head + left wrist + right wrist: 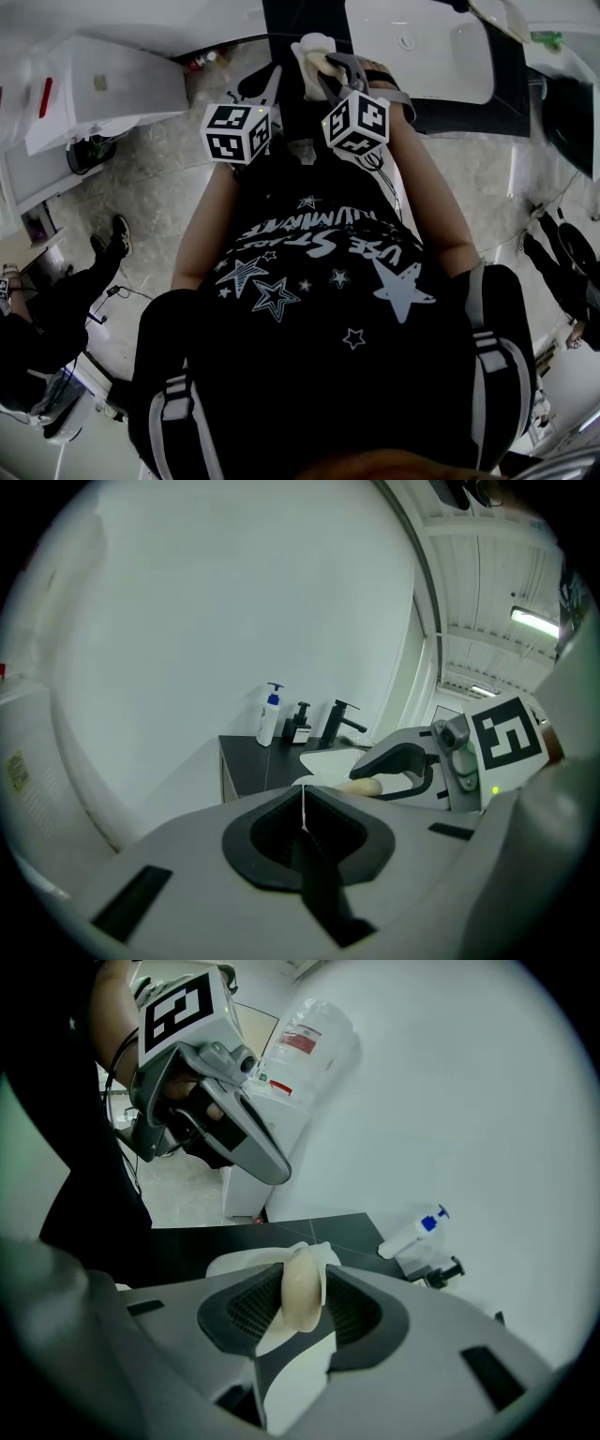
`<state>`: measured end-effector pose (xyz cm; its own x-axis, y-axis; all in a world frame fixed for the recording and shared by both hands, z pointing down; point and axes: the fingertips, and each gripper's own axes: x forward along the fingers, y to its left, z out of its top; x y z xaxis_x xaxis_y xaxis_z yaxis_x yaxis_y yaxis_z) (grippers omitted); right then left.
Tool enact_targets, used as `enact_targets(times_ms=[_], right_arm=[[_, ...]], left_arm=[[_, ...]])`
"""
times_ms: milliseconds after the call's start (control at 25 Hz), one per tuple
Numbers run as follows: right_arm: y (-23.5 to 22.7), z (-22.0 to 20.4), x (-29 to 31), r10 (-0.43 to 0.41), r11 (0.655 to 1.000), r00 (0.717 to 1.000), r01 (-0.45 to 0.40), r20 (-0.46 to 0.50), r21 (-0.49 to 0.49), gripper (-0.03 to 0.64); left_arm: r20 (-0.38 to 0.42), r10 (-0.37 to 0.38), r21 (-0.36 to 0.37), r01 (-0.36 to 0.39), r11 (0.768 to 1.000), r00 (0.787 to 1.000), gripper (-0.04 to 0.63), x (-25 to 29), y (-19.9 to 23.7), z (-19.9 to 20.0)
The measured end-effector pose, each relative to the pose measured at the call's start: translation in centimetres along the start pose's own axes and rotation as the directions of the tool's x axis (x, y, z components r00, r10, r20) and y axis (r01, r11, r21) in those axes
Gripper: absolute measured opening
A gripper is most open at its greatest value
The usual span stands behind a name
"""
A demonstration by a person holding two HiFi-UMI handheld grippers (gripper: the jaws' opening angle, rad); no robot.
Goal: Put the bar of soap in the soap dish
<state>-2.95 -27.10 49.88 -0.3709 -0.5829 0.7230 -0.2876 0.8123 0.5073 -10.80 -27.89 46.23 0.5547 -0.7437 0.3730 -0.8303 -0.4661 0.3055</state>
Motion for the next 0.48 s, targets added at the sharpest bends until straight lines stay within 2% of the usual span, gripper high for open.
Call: enact_targets(times_ms=[480], right_arm=[[0.28, -0.04, -0.50, 0.003, 0.997, 0.998, -0.007, 0.057, 0.076, 0.152]], left_arm=[[0.003, -0.003, 0.005, 0.003, 1.000, 1.000, 0.018, 0.34, -0.53, -0.23]])
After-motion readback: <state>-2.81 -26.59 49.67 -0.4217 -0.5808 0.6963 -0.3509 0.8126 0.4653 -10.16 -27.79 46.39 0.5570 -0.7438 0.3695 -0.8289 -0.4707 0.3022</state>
